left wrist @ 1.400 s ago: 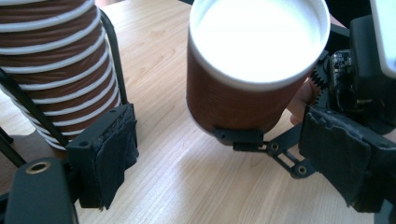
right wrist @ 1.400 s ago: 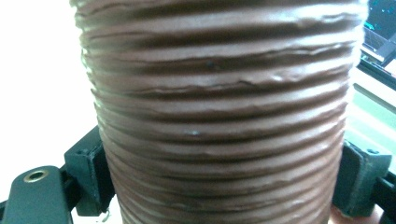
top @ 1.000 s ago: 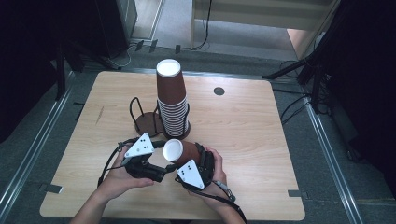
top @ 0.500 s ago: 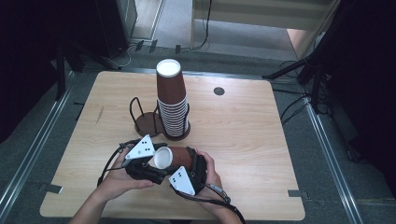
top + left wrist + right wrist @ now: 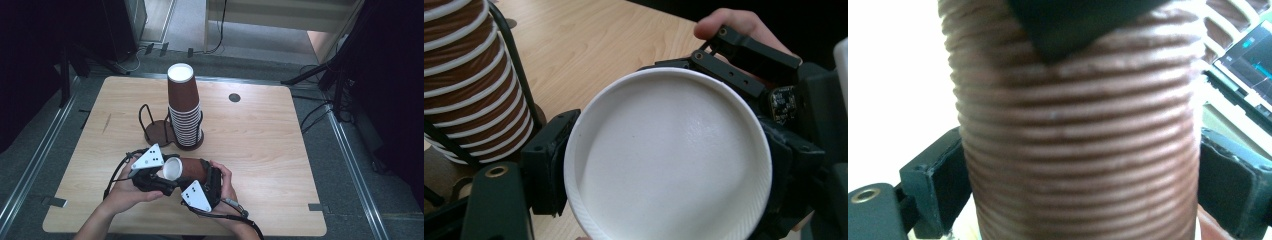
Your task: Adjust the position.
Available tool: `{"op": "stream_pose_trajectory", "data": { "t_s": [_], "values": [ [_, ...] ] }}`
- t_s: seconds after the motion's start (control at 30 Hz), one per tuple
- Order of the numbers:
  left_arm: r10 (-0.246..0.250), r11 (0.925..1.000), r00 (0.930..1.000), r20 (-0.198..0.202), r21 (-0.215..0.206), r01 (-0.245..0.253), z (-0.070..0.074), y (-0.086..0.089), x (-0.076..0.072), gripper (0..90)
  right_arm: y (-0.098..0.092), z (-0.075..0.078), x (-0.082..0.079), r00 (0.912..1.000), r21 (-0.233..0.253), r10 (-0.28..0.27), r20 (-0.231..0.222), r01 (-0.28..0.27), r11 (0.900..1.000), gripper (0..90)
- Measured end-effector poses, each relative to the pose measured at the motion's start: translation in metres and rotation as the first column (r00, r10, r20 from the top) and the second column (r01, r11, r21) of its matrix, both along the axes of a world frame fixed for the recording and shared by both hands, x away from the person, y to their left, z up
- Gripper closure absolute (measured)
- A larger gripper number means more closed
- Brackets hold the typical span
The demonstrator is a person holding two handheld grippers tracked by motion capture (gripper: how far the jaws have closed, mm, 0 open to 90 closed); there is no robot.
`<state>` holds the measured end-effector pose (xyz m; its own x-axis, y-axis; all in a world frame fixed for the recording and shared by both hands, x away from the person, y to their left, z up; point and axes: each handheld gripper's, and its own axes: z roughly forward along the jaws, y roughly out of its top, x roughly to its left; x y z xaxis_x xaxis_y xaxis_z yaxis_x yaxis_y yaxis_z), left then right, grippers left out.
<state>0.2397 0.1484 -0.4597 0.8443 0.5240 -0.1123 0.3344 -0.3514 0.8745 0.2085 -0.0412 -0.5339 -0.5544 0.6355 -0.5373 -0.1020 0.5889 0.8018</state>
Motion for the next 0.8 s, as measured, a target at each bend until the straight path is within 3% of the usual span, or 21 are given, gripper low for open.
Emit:
{"op": "stream_pose_trajectory", "data": {
  "t_s": [0.2,0.5,0.67,0.8],
  "values": [
    [0.057,0.9983,0.9982,0.019,-0.011,-0.057,0.001,0.005,0.002,22.6,-0.002,0.004,-0.001,0.9999,0.013,0.001,0.012,-0.001,1.000,6.0],
    [0.119,0.9903,0.9895,0.082,-0.083,-0.112,0.000,0.011,0.003,22.8,-0.009,0.017,0.000,0.9995,0.075,-0.021,0.025,0.019,0.997,6.1],
    [0.149,0.9859,0.9794,0.136,-0.097,-0.136,-0.001,0.013,0.002,22.8,-0.015,0.023,0.001,0.9989,0.116,-0.039,0.025,0.035,0.993,6.0],
    [0.203,0.9743,0.9624,0.181,-0.137,-0.179,0.000,0.017,0.001,22.8,-0.021,0.030,0.002,0.9990,0.160,-0.045,0.007,0.043,0.986,6.0]
  ]
}}
